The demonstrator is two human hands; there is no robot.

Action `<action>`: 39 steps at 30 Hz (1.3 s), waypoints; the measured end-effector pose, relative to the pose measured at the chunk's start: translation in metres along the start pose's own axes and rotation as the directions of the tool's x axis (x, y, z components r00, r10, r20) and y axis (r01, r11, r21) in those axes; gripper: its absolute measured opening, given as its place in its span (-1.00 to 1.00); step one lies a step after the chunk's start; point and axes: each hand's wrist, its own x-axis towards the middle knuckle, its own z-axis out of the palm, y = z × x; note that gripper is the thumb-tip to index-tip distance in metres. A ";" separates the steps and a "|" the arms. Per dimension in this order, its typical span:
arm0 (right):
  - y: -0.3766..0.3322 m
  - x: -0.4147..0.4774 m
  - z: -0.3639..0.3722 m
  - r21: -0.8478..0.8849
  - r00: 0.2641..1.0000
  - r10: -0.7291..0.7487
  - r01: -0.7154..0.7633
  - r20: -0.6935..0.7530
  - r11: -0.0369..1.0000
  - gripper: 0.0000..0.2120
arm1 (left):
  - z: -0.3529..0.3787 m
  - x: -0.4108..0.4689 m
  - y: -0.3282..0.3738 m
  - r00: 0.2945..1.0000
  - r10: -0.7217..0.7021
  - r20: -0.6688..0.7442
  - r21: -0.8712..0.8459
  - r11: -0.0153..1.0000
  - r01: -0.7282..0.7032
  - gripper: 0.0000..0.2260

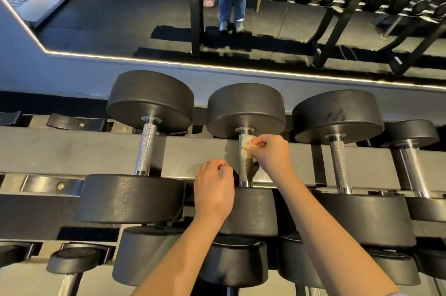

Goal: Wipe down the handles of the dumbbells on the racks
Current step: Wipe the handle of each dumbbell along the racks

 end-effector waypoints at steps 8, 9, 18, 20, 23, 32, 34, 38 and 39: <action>-0.006 0.005 -0.001 0.049 0.998 0.058 -0.057 -0.016 0.997 -0.83 | 0.001 0.001 0.000 1.000 -0.016 0.000 -0.030 0.999 0.016 -0.84; -0.007 0.005 0.000 0.054 0.998 0.058 -0.056 -0.033 0.997 -0.84 | 0.002 0.001 0.000 1.000 -0.019 -0.001 -0.032 0.999 0.019 -0.83; 0.006 -0.013 -0.008 -0.231 0.946 0.163 -0.098 0.282 0.968 -0.82 | 0.003 0.002 -0.004 1.000 -0.015 -0.023 -0.047 0.999 0.014 -0.78; 0.003 -0.011 -0.007 -0.230 0.938 0.207 -0.144 0.277 0.962 -0.83 | 0.004 0.002 -0.005 0.999 -0.018 -0.035 -0.058 0.998 0.016 -0.78; 0.002 -0.007 -0.005 -0.125 0.977 0.137 -0.118 0.162 0.985 -0.79 | 0.005 0.002 -0.005 0.999 -0.019 -0.040 -0.057 0.998 0.017 -0.76; -0.007 0.008 0.003 0.114 0.994 0.031 -0.019 -0.102 0.993 -0.82 | 0.005 0.002 -0.005 0.999 -0.015 -0.042 -0.063 0.998 0.012 -0.81; -0.006 0.009 0.004 0.143 0.995 0.041 -0.027 -0.092 0.989 -0.80 | 0.005 0.002 -0.005 0.999 -0.011 -0.042 -0.072 0.997 0.008 -0.83; -0.001 0.004 0.000 0.124 0.997 0.073 -0.073 0.006 0.990 -0.88 | 0.005 0.002 -0.007 0.999 0.007 -0.039 -0.078 0.997 -0.011 -0.81; 0.001 0.001 -0.001 0.097 0.997 0.072 -0.075 0.036 0.992 -0.92 | 0.005 0.002 -0.008 0.999 0.013 -0.036 -0.080 0.997 -0.016 -0.81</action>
